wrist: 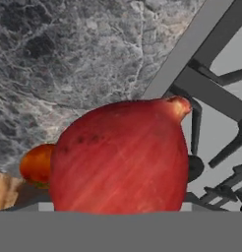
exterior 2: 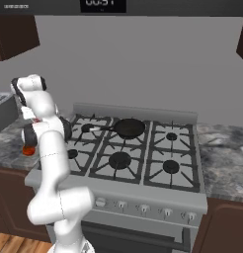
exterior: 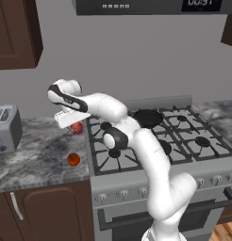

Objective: Place the pan on the rear center burner on the stove. Then place the tomato and the onion in the pan and turn on the rear center burner.

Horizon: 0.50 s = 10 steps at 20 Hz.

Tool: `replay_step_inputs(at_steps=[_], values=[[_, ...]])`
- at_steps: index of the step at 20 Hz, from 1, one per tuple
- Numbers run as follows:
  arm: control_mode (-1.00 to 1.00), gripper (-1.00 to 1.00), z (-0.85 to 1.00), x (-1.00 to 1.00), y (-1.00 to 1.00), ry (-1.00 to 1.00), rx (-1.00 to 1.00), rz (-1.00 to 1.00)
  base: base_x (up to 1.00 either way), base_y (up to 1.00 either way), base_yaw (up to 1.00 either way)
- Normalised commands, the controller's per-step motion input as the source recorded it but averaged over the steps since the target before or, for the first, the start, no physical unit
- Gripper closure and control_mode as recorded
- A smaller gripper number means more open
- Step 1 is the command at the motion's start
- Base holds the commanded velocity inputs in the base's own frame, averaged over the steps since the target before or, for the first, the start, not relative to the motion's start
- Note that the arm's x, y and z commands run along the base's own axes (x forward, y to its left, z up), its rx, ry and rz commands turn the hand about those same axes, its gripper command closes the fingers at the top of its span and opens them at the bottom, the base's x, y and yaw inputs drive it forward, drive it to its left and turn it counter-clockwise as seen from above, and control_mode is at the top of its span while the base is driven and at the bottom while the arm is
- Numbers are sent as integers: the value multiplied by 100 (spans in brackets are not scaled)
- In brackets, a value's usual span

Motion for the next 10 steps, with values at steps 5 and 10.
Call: replay_step_inputs(at_steps=[5,10], values=[[-100,100,35,-77,-100,-19,11,-5,0,0,0],[-100,100,53,-63,-100,-24,20,-3,0,0,0]])
